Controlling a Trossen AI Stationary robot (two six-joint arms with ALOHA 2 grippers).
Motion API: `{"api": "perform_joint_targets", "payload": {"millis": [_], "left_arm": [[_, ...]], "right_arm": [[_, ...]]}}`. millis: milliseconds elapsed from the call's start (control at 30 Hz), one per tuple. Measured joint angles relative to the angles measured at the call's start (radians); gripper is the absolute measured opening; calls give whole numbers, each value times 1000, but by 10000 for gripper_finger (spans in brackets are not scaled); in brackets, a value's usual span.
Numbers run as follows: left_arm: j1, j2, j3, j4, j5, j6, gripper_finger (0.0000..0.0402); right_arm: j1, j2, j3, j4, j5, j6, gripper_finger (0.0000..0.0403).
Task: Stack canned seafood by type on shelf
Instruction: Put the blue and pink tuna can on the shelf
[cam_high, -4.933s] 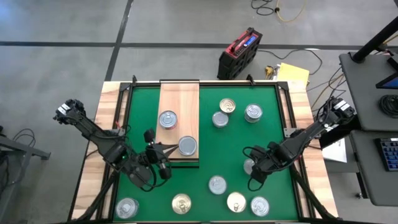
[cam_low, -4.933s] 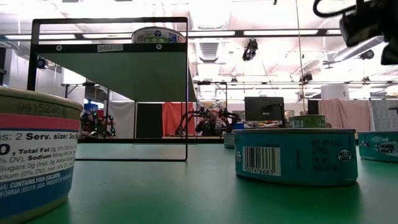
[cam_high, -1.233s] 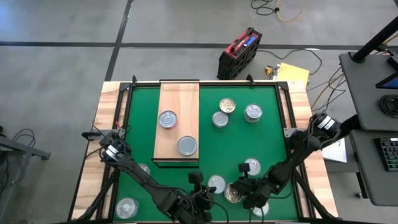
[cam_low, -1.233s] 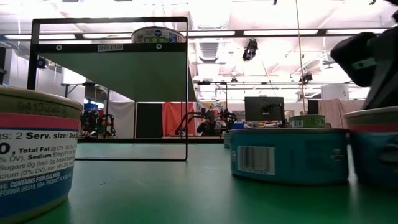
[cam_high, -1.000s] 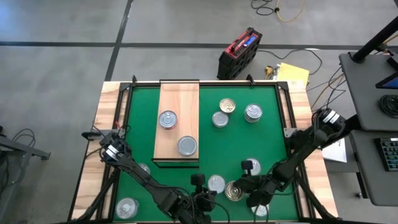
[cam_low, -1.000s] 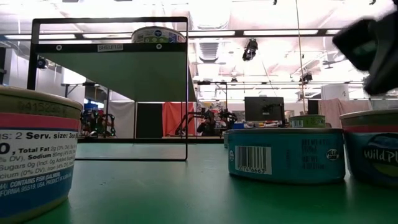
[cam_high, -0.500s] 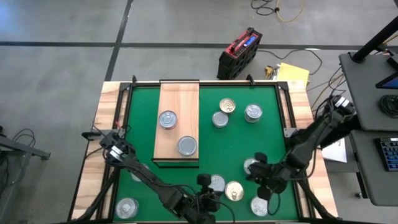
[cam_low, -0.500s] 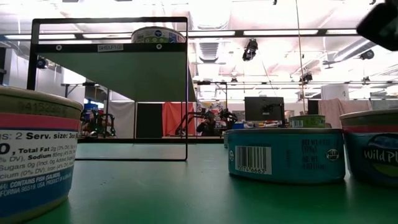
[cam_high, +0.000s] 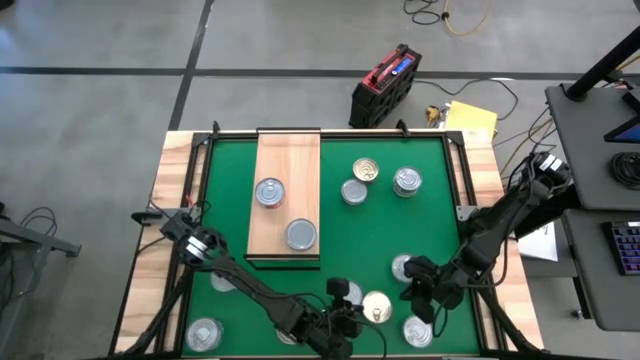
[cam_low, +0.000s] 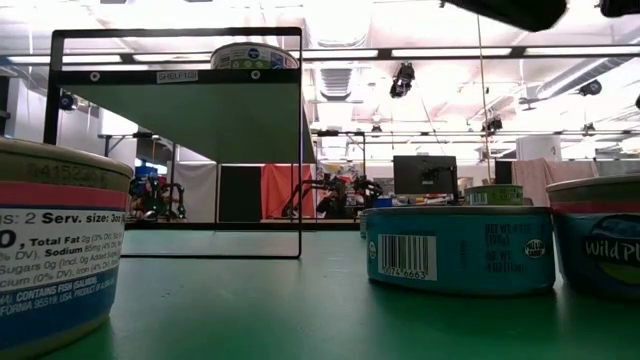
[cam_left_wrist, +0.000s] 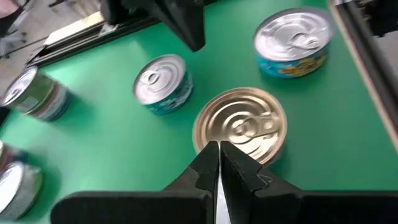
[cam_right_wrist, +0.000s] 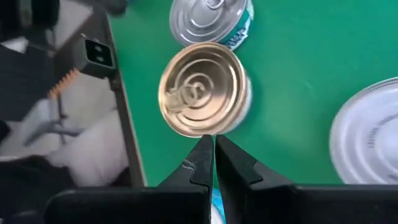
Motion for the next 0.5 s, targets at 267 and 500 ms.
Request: {"api": "perform_joint_targets", "payload": {"millis": [267, 500], "left_arm": [[12, 4, 0, 59, 52, 81, 0], [43, 11, 0, 113, 149, 111, 0]], "right_arm": [[18, 2, -71, 65, -6, 137, 9], [25, 2, -71, 106, 22, 152, 14]]}}
